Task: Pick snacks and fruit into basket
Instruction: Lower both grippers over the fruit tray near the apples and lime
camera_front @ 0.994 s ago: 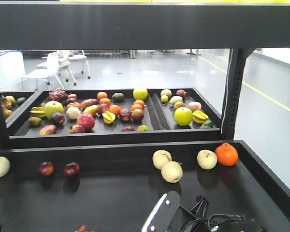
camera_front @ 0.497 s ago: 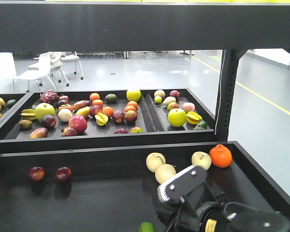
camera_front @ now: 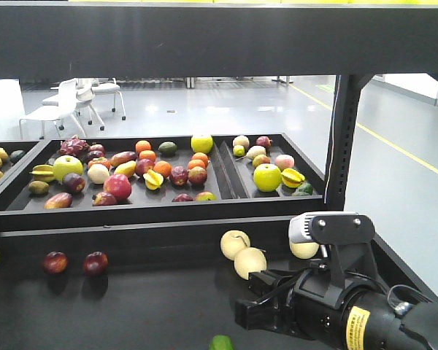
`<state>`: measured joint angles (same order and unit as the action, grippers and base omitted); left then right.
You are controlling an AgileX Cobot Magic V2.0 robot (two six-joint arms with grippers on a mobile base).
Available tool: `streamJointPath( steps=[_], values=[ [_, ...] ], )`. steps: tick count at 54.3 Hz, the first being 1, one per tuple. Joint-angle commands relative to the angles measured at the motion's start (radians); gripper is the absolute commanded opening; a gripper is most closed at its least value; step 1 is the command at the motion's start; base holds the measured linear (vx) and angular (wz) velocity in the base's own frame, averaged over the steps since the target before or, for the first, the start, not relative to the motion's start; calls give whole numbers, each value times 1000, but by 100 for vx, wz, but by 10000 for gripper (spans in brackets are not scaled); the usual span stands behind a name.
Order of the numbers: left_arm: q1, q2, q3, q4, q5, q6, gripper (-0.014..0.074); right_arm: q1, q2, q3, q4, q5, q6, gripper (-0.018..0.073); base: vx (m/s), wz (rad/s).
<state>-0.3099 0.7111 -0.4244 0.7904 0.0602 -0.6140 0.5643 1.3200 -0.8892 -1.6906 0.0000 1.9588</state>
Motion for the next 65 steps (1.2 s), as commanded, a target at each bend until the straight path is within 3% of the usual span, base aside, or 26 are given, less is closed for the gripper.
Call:
streamJointPath(
  steps=[1, 7, 65],
  values=[
    [-1, -5, -32, -5, -51, -6, 3, -2, -32, -30, -51, 19, 0, -13, 0, 0],
    [-1, -5, -32, -5, -51, -6, 3, -2, -32, -30, -107, 19, -2, -13, 0, 0],
    [-1, -5, -32, -5, -52, -6, 3, -2, -30, -30, -107, 18, -5, -13, 2, -1]
  ],
)
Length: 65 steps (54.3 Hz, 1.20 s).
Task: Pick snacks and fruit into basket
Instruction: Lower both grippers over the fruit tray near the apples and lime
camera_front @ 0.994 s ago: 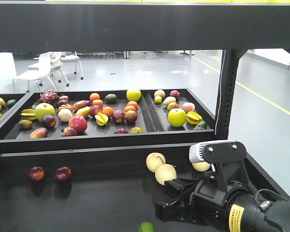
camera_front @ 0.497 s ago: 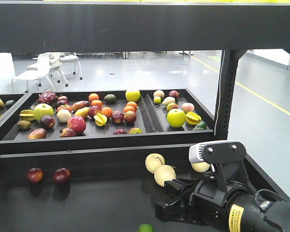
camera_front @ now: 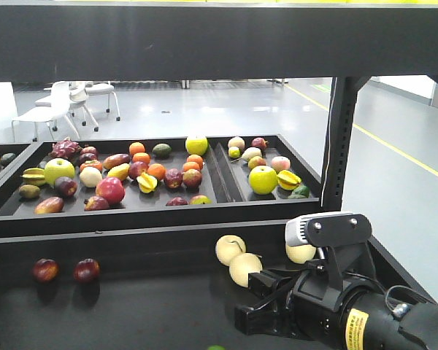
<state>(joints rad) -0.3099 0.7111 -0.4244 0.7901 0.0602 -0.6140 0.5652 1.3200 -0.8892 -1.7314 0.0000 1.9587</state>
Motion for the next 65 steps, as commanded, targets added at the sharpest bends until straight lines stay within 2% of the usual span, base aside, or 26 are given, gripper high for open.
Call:
streamJointPath(
  steps=[1, 47, 56, 65],
  values=[
    [-1, -5, -32, -5, -52, -6, 3, -3, -30, -30, -67, 18, -5, -13, 0, -1],
    [-1, -5, -32, -5, -54, -6, 3, -3, -30, -30, -67, 18, -5, -13, 0, 0],
    [-1, -5, -32, -7, -147, -9, 3, -3, -30, -30, -67, 18, -5, -13, 1, 3],
    [-1, 8, -32, -101, -161, -85, 3, -3, -30, -30, -67, 18, -5, -13, 1, 3]
  ],
)
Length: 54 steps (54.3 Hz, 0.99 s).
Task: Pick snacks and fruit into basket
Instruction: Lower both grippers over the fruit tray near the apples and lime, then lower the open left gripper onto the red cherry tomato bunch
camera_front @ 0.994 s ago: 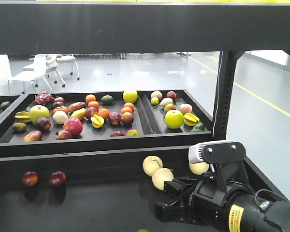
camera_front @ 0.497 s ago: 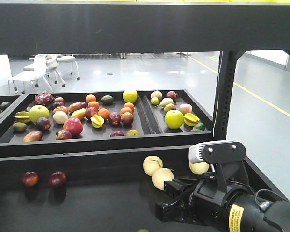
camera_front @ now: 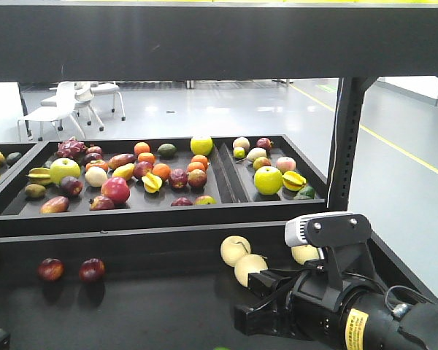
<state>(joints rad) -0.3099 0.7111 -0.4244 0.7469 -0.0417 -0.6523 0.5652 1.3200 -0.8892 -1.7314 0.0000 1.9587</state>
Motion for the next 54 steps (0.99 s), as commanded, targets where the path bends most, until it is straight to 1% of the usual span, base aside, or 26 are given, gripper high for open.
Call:
streamJointPath(
  steps=[1, 3, 6, 10, 19, 30, 35, 39, 45, 54],
  values=[
    [-1, 15, -34, -68, -53, -54, 3, -3, -30, -30, -67, 18, -5, -13, 0, 1],
    [-1, 33, -43, -91, -23, -73, 3, -3, -30, -30, -67, 18, -5, -13, 1, 1],
    [-1, 75, -69, -121, 16, -71, 3, -3, -30, -30, -67, 20, -5, -13, 1, 1],
    [-1, 135, -131, -119, 53, -66, 3, -3, -30, -30, -67, 19, -5, -13, 0, 1],
    [-1, 273, -340, -117, 119, -62, 3, -3, -30, -30, -67, 19, -5, -13, 0, 0],
    [-1, 479, -613, -109, 384, -62, 3, -3, -30, -30, -67, 19, -5, -13, 0, 0],
    [-1, 583, -713, -110, 454, -52, 3, -3, -30, -30, -67, 19, -5, -13, 0, 0],
    [-1, 647, -756, -112, 459, -43, 4, -3, -30, -30, -67, 19, -5, -13, 0, 0],
    [-1, 728, -777, -132, 420, -43, 4, -3, -30, -30, -67, 19, -5, -13, 0, 1],
    [-1, 816, -777, -218, 406, -44, 6, -3, -30, -30, -67, 19, -5, -13, 1, 3]
  ],
)
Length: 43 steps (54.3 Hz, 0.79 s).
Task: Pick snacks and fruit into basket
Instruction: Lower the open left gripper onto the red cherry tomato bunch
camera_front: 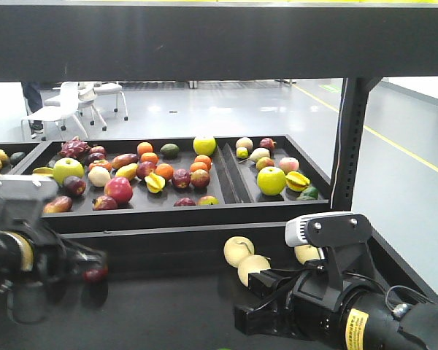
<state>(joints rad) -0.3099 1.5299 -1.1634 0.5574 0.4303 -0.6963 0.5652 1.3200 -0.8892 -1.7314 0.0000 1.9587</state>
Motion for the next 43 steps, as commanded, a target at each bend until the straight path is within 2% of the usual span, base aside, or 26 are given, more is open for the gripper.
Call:
streamJointPath(
  steps=[1, 10, 18, 24, 37, 43],
  values=[
    [-1, 7, -38, -37, -68, 0, 7, -3, -30, -30, -67, 19, -5, -13, 1, 5],
    [-1, 67, -38, -63, -81, 0, 31, -3, -30, -30, -67, 19, -5, -13, 1, 5],
    [-1, 99, -38, -70, -110, 0, 110, -3, -30, -30, -67, 19, -5, -13, 1, 2],
    [-1, 133, -38, -70, -146, 0, 225, -3, -30, -30, -67, 19, -5, -13, 0, 0],
    [-1, 204, -38, -70, -215, 0, 564, -3, -30, -30, -67, 19, -5, -13, 0, 0],
    [-1, 243, -38, -72, -214, -3, 671, -3, -30, -30, -67, 19, -5, -13, 0, 0]
  ],
)
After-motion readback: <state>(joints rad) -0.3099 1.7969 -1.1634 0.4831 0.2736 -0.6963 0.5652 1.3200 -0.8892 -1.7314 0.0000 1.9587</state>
